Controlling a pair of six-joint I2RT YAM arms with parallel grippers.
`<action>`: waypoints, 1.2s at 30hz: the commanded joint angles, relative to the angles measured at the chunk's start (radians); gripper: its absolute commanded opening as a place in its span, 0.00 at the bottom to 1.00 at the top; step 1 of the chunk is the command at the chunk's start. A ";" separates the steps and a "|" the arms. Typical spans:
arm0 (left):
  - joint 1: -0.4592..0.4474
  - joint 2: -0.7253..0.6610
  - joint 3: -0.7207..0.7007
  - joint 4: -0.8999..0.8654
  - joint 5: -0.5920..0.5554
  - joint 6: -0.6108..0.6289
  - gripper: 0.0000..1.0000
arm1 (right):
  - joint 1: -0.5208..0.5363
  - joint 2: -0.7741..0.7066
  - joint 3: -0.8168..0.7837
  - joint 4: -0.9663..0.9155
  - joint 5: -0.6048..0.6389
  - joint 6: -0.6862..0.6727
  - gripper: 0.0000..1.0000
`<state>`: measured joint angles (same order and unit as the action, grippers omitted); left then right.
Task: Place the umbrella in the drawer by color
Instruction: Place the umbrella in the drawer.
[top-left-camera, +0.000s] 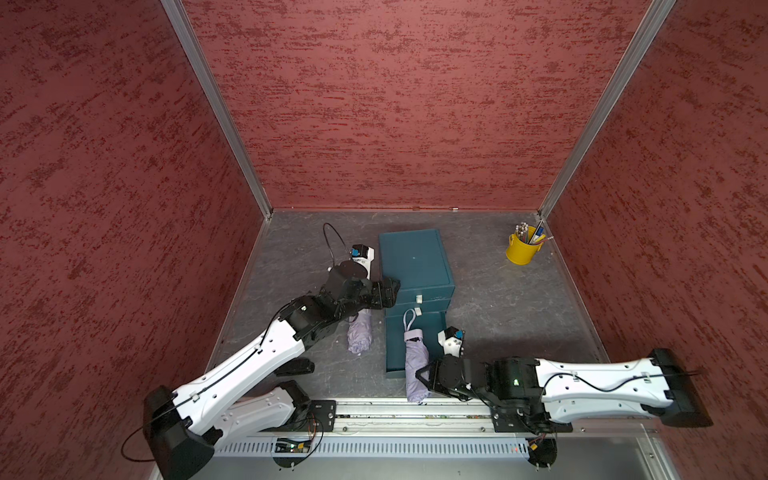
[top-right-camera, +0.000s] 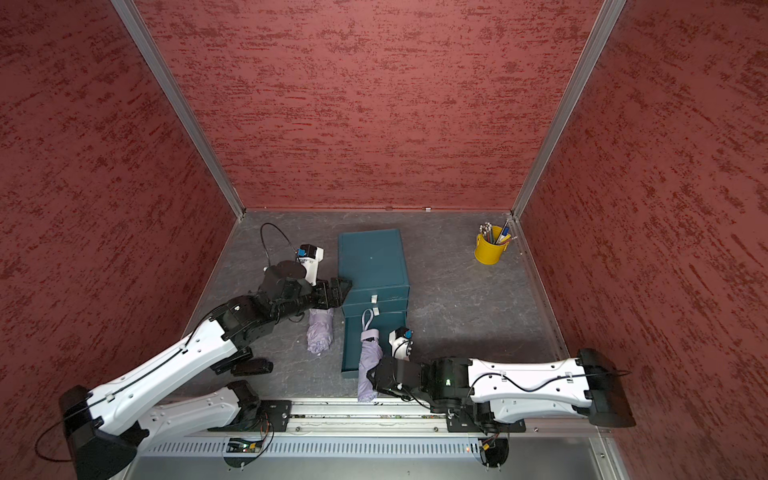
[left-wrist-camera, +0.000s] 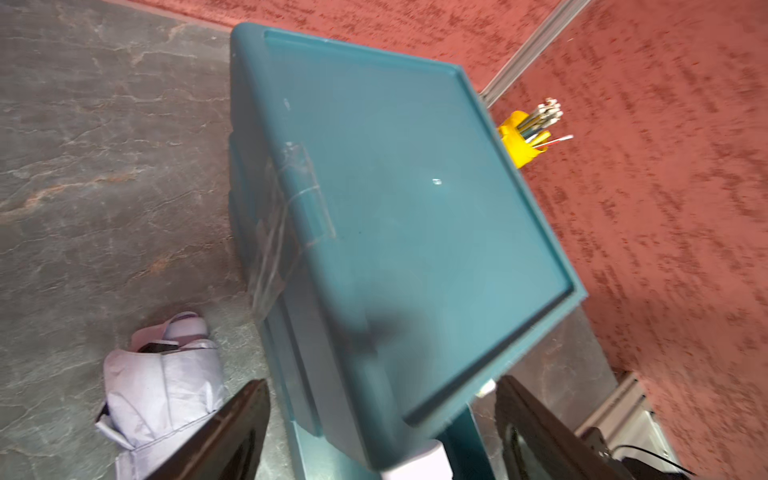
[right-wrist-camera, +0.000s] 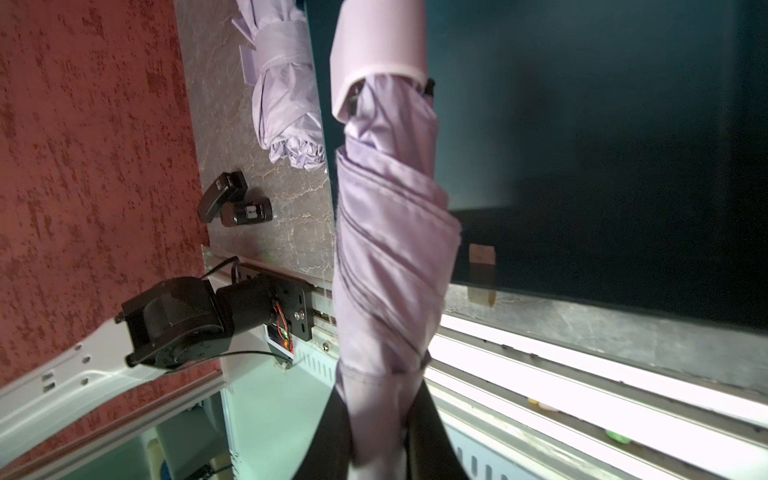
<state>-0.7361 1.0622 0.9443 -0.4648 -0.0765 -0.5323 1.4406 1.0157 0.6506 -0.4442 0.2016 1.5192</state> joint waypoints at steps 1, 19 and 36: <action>0.032 0.041 0.036 -0.009 -0.016 0.022 0.86 | -0.029 -0.003 0.009 0.126 -0.026 0.058 0.00; 0.053 0.119 0.009 0.002 0.002 0.073 0.78 | -0.241 0.194 0.044 0.292 -0.229 -0.011 0.00; 0.056 0.093 -0.031 0.003 0.028 0.087 0.72 | -0.298 0.245 0.086 0.250 -0.204 -0.096 0.00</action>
<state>-0.6868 1.1561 0.9459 -0.3985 -0.0566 -0.4732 1.1587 1.2537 0.6930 -0.2226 -0.0399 1.4582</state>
